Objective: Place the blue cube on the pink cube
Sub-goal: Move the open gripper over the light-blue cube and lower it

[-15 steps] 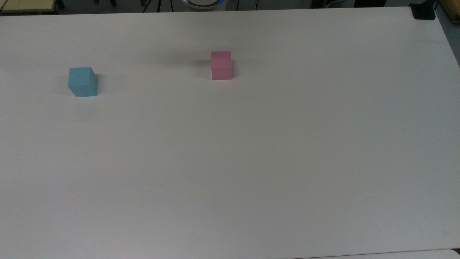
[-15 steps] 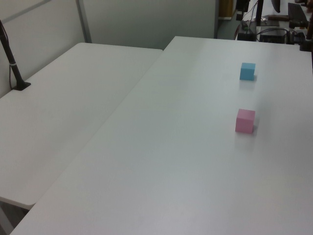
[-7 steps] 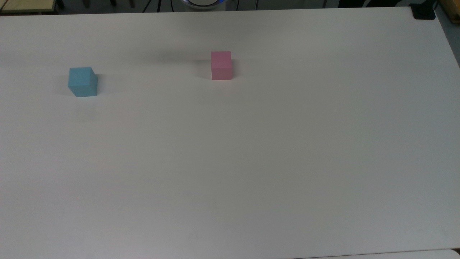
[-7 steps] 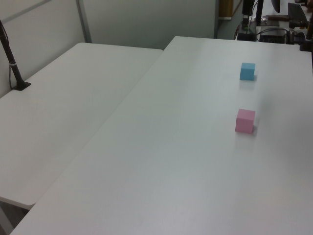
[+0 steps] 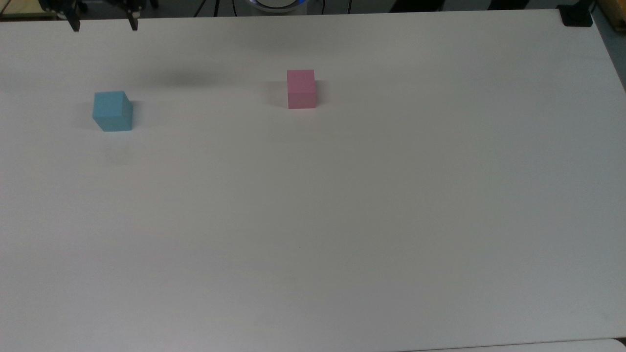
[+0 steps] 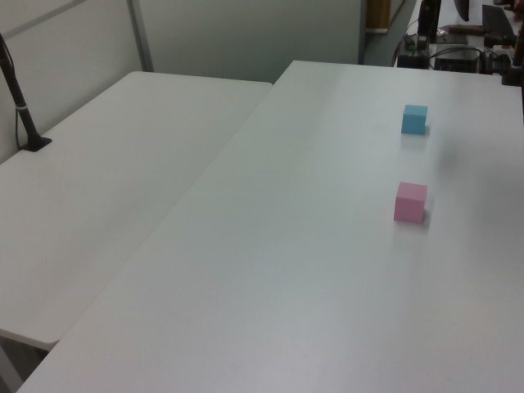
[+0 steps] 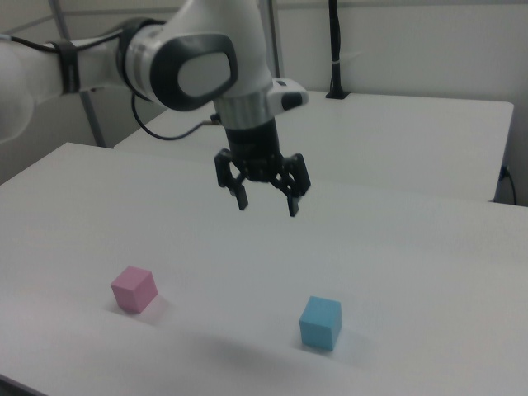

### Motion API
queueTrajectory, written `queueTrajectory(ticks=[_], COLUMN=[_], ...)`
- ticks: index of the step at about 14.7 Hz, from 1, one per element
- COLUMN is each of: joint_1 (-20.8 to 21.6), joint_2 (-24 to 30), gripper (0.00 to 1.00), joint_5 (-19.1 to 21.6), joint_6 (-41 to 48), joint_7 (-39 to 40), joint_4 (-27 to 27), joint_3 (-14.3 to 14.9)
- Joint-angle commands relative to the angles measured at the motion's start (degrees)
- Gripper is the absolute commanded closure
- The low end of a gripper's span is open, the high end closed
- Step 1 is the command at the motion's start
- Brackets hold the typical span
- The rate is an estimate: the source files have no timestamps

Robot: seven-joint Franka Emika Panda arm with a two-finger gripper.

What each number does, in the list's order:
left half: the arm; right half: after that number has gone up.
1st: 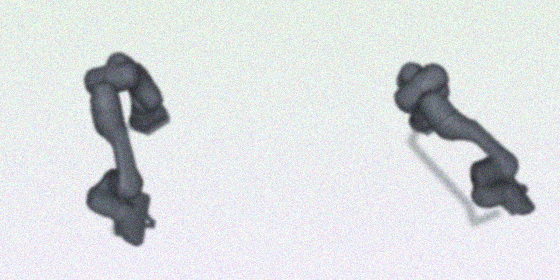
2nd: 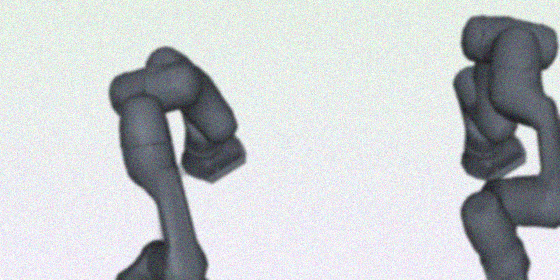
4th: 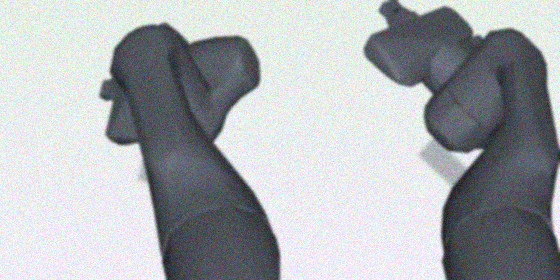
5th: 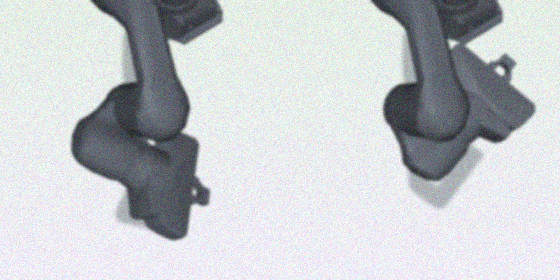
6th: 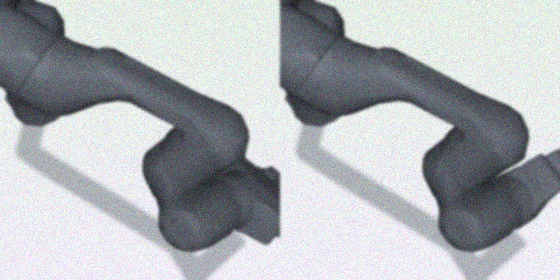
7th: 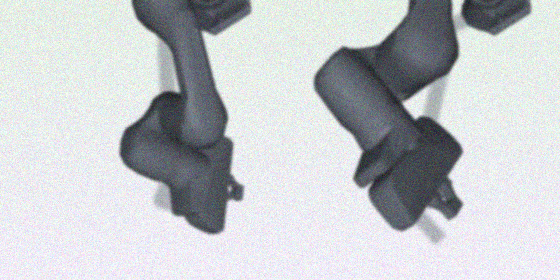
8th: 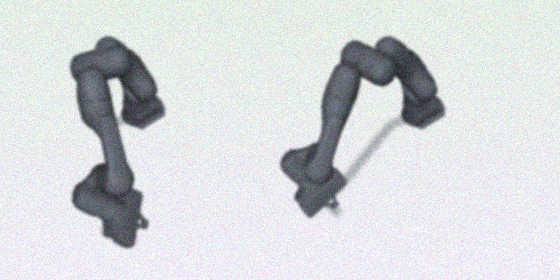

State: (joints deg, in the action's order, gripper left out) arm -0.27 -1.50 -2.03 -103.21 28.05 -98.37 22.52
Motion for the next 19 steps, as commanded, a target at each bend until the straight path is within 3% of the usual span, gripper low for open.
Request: queueTrajectory(ticks=[1,6,11,19], joint_1=[-2.09,-5.35,-7.64,-7.38], joint_2=[-3.15,-4.91,-10.45,-13.53], gripper=[0.00,0.03,0.03,0.02], joint_5=[1.06,0.97,0.97,2.55], joint_6=[-5.93,-10.87,-18.85,-21.94], joint_7=[1.30,4.63,4.91,4.38], joint_4=[-2.78,-7.36,-10.87,-11.58], joint_3=[0.33,0.50,0.50,0.15])
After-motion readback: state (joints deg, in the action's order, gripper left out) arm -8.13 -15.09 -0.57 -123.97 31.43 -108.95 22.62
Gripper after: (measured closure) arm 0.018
